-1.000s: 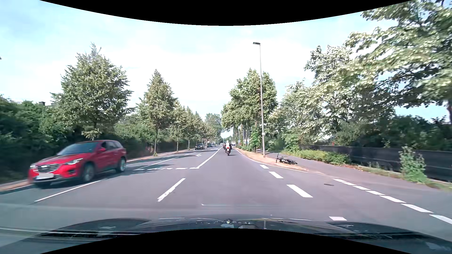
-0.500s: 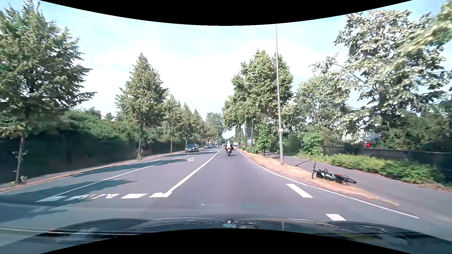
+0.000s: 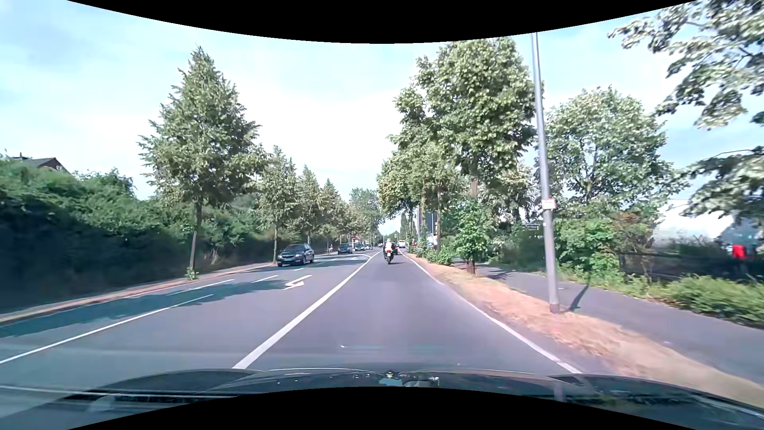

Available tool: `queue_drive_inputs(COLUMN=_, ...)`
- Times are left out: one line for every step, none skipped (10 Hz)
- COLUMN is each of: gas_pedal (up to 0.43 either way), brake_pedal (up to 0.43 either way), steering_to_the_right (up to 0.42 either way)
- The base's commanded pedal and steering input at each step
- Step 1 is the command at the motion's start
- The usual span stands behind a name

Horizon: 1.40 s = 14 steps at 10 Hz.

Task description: Follow the waypoints while adhering to traffic rules and regulations

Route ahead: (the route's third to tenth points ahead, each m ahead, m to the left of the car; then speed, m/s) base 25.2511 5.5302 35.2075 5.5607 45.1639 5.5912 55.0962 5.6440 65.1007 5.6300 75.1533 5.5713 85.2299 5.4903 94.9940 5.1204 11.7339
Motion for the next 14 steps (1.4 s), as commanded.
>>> queue_drive_inputs(gas_pedal=0.169, brake_pedal=0.0, steering_to_the_right=-0.006)
queue_drive_inputs(gas_pedal=0.157, brake_pedal=0.0, steering_to_the_right=-0.005)
queue_drive_inputs(gas_pedal=0.157, brake_pedal=0.0, steering_to_the_right=-0.004)
queue_drive_inputs(gas_pedal=0.138, brake_pedal=0.0, steering_to_the_right=-0.003)
queue_drive_inputs(gas_pedal=0.138, brake_pedal=0.0, steering_to_the_right=-0.001)
queue_drive_inputs(gas_pedal=0.138, brake_pedal=0.0, steering_to_the_right=0.0)
queue_drive_inputs(gas_pedal=0.138, brake_pedal=0.0, steering_to_the_right=0.001)
queue_drive_inputs(gas_pedal=0.13, brake_pedal=0.0, steering_to_the_right=0.001)
queue_drive_inputs(gas_pedal=0.13, brake_pedal=0.0, steering_to_the_right=0.001)
queue_drive_inputs(gas_pedal=0.13, brake_pedal=0.0, steering_to_the_right=0.001)
queue_drive_inputs(gas_pedal=0.13, brake_pedal=0.0, steering_to_the_right=0.001)
queue_drive_inputs(gas_pedal=0.13, brake_pedal=0.0, steering_to_the_right=0.001)
queue_drive_inputs(gas_pedal=0.13, brake_pedal=0.0, steering_to_the_right=0.001)
queue_drive_inputs(gas_pedal=0.13, brake_pedal=0.0, steering_to_the_right=0.001)
